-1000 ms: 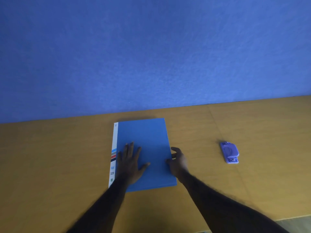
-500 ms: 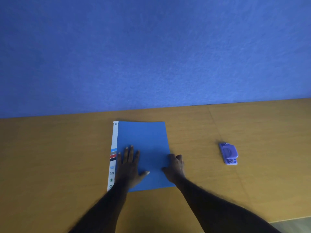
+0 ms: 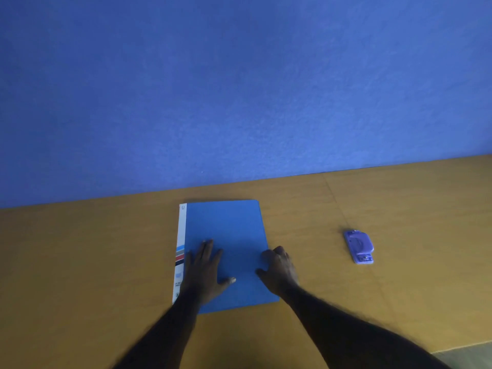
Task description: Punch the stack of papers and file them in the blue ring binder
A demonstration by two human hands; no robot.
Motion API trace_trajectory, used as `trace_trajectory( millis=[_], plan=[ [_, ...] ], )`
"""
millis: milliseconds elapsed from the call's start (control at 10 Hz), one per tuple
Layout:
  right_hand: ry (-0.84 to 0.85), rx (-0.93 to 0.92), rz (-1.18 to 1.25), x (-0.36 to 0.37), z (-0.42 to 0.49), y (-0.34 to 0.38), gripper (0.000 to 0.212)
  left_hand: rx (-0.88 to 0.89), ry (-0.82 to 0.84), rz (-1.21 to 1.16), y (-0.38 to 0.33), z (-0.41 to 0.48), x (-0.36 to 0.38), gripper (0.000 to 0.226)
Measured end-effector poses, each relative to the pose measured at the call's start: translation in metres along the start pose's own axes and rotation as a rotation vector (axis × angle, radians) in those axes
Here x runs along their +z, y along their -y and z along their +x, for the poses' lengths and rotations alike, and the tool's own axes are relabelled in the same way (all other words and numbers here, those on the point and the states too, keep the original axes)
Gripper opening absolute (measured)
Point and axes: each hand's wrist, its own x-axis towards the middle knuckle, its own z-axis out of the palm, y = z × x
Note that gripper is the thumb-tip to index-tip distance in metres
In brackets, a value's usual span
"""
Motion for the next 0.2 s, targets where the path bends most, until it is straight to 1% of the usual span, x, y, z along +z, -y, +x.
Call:
trace_trajectory(
  millis=[100, 200],
  plan=[
    [-0.033, -0.023, 0.000, -0.010, -0.003, 0.005, 0.047, 0.012, 0.027, -0.023, -0.004, -0.002, -0.015, 0.100],
    [-0.072, -0.047, 0.000, -0.022, -0.001, 0.006, 0.047, 0.040, 0.047, -0.020, -0.014, -0.002, -0.029, 0.093]
  ],
)
